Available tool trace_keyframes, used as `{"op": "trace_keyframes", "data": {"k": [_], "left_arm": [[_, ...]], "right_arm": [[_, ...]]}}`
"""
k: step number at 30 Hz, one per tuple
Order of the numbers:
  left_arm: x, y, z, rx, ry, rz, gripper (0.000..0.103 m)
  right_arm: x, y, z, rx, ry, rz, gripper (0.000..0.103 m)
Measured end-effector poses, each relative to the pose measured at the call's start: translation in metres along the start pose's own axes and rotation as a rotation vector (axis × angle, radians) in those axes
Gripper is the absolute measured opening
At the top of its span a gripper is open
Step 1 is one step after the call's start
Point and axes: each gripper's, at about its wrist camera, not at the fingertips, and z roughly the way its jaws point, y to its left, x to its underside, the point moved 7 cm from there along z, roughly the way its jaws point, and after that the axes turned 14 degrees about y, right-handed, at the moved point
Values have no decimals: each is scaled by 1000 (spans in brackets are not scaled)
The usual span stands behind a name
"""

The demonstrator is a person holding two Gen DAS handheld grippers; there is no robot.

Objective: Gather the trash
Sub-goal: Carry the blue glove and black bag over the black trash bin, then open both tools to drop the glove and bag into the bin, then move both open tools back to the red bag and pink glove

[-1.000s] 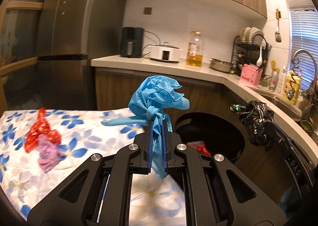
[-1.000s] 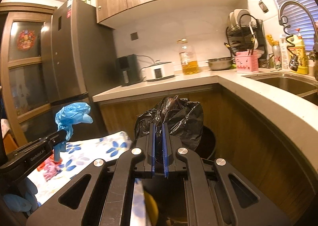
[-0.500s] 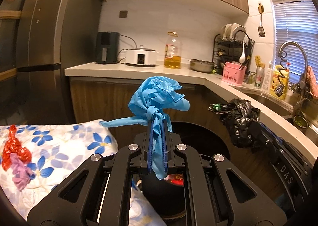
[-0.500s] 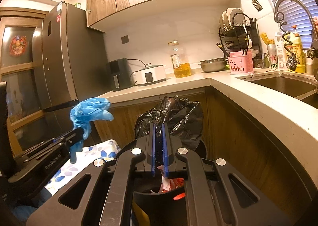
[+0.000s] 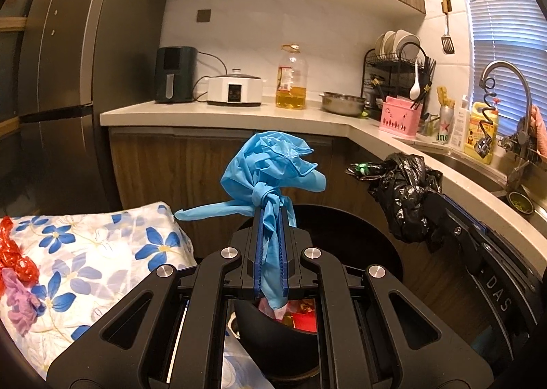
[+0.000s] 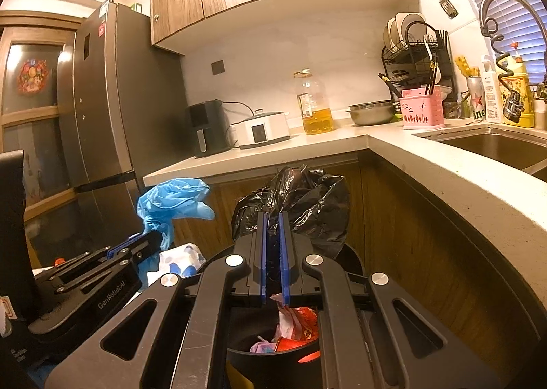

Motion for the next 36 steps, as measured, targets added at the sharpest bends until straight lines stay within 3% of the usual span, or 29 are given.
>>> {"op": "trace_keyframes", "data": {"k": [10,12,15,18,20,28,33,36], "left_arm": [[7,-7,21,38,38,25,8],[8,-9,24,48,45,30,8],[10,-9,29,52,59,38,11],[12,-7,32,56,66,31,20],[13,-5,32,66,68,26,37],[19,11,20,39,53,-12,62],[32,35,-1,-33,32,-57,75],[43,59,-22,-135,4,-91,84]], "right_arm": [[-2,-2,13,-9,12,7,9],[-1,-3,17,-18,20,6,22],[1,-6,21,-8,34,17,28],[2,-10,23,-9,39,36,28],[3,-13,23,-1,40,44,29],[6,-12,17,9,47,50,46],[11,-3,10,3,47,38,56],[18,8,4,-4,48,33,61]]}}
